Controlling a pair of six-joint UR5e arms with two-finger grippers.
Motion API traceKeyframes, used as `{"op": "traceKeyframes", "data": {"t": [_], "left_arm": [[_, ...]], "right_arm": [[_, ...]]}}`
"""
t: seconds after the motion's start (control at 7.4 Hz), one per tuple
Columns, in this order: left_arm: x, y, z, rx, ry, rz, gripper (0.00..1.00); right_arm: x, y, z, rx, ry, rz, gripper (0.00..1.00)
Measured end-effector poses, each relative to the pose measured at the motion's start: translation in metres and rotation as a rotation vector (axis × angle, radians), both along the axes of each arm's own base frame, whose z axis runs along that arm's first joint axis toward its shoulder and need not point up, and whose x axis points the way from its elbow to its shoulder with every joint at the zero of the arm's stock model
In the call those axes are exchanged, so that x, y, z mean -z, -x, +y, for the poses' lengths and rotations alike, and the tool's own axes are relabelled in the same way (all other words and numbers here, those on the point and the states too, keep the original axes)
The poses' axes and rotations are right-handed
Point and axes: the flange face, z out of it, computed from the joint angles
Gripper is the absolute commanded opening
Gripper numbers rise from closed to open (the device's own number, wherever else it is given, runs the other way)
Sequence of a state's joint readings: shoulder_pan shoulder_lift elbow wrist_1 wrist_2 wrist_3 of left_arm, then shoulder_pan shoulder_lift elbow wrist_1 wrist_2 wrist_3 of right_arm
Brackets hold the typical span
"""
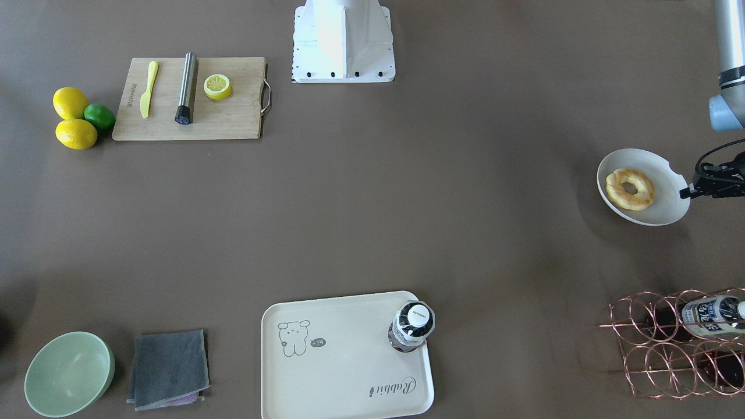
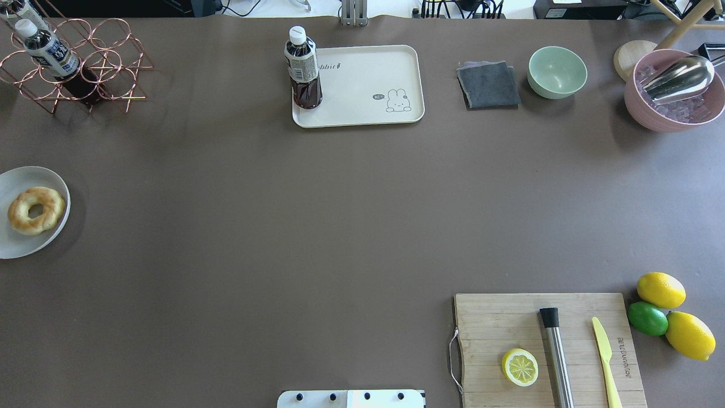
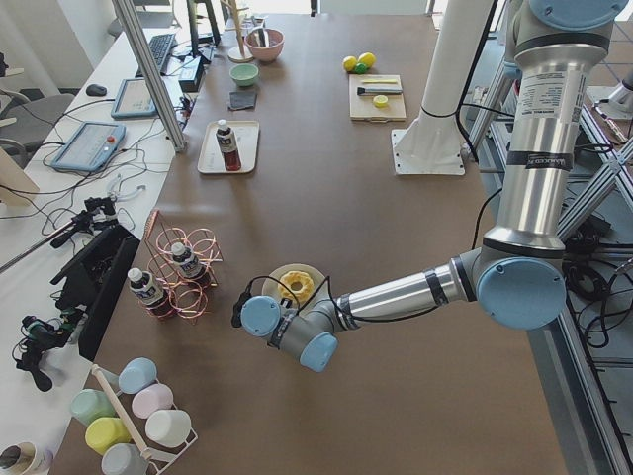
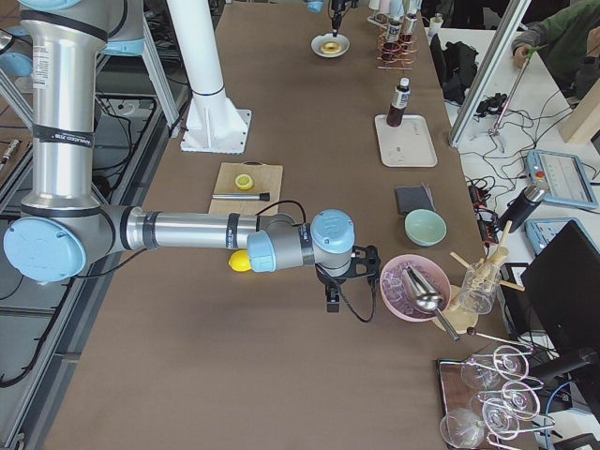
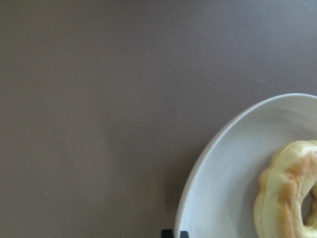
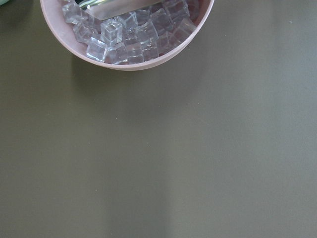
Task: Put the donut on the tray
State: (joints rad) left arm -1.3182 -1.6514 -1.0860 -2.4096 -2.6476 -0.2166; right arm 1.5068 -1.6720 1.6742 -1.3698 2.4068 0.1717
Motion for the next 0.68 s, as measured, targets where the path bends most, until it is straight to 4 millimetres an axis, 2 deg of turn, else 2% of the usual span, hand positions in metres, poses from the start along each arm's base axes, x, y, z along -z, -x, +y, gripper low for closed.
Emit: {"op": "traceKeyframes", "data": {"t": [0.14, 0.41, 0.54, 0.68], "left_arm": [[0.022, 0.001, -0.003, 0.019, 0.003, 0.022, 0.00], [0.086, -0.001, -0.003, 0.096, 0.051, 0.063, 0.00], [0.120, -0.007, -0.001, 0.136, 0.081, 0.090, 0.00], [0.152, -0.023, 0.004, 0.169, 0.105, 0.112, 0.00]], "right_arm": [[0.000, 0.000, 0.000, 0.000, -0.001, 0.000, 1.00], [0.000, 0.000, 0.002, -0.001, 0.000, -0.001, 1.00], [0.002, 0.000, 0.001, -0.005, 0.002, -0.003, 1.00], [0.007, 0.003, -0.003, -0.015, 0.010, -0.009, 1.00]]}}
